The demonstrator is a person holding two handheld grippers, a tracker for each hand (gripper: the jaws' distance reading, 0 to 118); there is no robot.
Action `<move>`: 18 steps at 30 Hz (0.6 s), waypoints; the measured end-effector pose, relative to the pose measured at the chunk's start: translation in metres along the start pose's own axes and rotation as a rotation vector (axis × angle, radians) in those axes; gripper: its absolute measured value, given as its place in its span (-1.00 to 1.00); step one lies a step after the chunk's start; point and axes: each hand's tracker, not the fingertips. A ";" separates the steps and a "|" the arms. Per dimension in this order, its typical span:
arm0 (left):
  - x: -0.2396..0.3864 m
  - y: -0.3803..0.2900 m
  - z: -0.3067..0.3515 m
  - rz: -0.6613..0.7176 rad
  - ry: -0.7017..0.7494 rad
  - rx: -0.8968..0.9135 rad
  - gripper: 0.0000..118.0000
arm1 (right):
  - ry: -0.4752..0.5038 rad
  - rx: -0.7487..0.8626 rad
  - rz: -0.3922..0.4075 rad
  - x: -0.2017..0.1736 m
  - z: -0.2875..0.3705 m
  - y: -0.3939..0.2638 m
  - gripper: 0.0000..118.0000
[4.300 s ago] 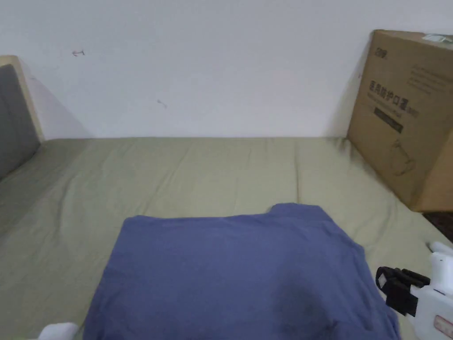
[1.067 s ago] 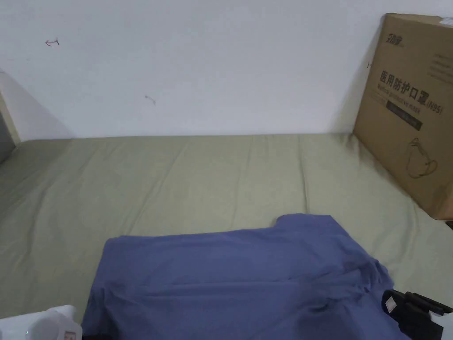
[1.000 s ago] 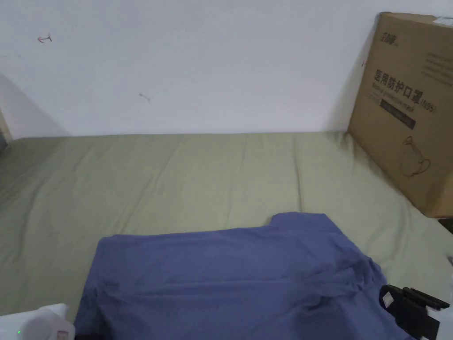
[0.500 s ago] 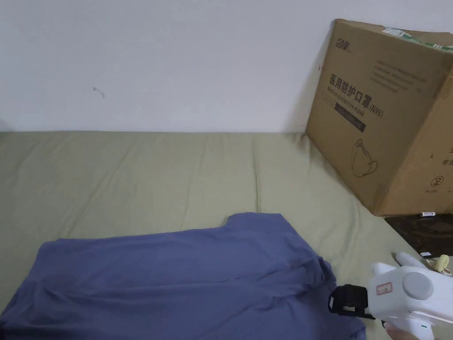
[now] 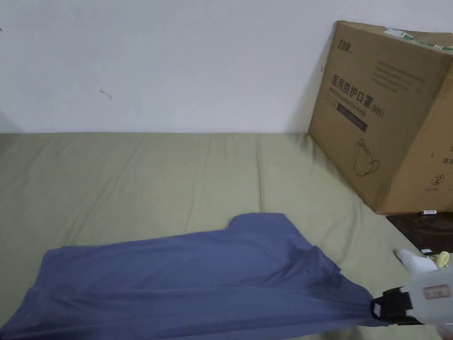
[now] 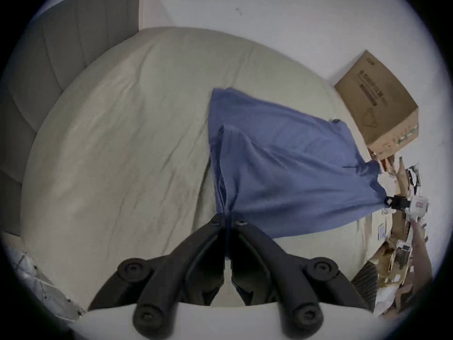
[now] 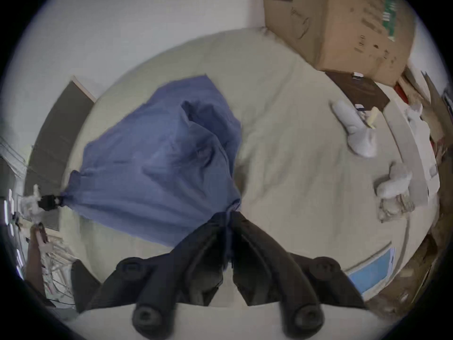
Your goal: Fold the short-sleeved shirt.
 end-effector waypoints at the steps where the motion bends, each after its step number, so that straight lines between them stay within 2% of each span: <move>1: -0.001 -0.006 0.011 -0.029 0.000 -0.014 -0.97 | 0.010 -0.006 -0.007 0.003 0.013 -0.009 -0.93; 2: -0.001 -0.014 0.020 -0.056 -0.013 -0.034 -0.97 | 0.014 -0.019 -0.007 -0.008 0.034 -0.024 -0.93; 6: -0.006 -0.054 0.043 -0.073 -0.044 -0.108 -0.97 | 0.014 -0.113 0.034 -0.008 0.053 -0.068 -0.93; 10: -0.014 -0.092 0.028 -0.110 0.008 -0.228 -0.97 | -0.038 -0.258 0.024 -0.009 0.025 -0.108 -0.93; 13: -0.023 -0.109 0.009 -0.057 -0.004 -0.241 -0.95 | -0.068 -0.243 0.005 -0.011 0.006 -0.125 -0.92; 14: -0.025 -0.113 0.006 -0.014 -0.014 -0.249 -0.72 | -0.071 -0.244 -0.005 0.003 -0.005 -0.123 -0.77; 15: -0.026 -0.115 0.006 0.011 -0.016 -0.258 -0.34 | -0.093 -0.251 -0.021 0.001 -0.004 -0.124 -0.40; 16: -0.027 -0.117 0.007 0.014 -0.004 -0.261 0.26 | -0.132 -0.277 -0.047 -0.001 -0.002 -0.124 0.11; 17: -0.030 -0.115 0.008 0.012 -0.007 -0.266 0.72 | -0.121 -0.287 -0.058 -0.003 0.001 -0.123 0.57; 18: -0.029 -0.114 0.012 0.013 -0.007 -0.260 0.68 | -0.112 -0.282 -0.073 -0.004 0.006 -0.121 0.63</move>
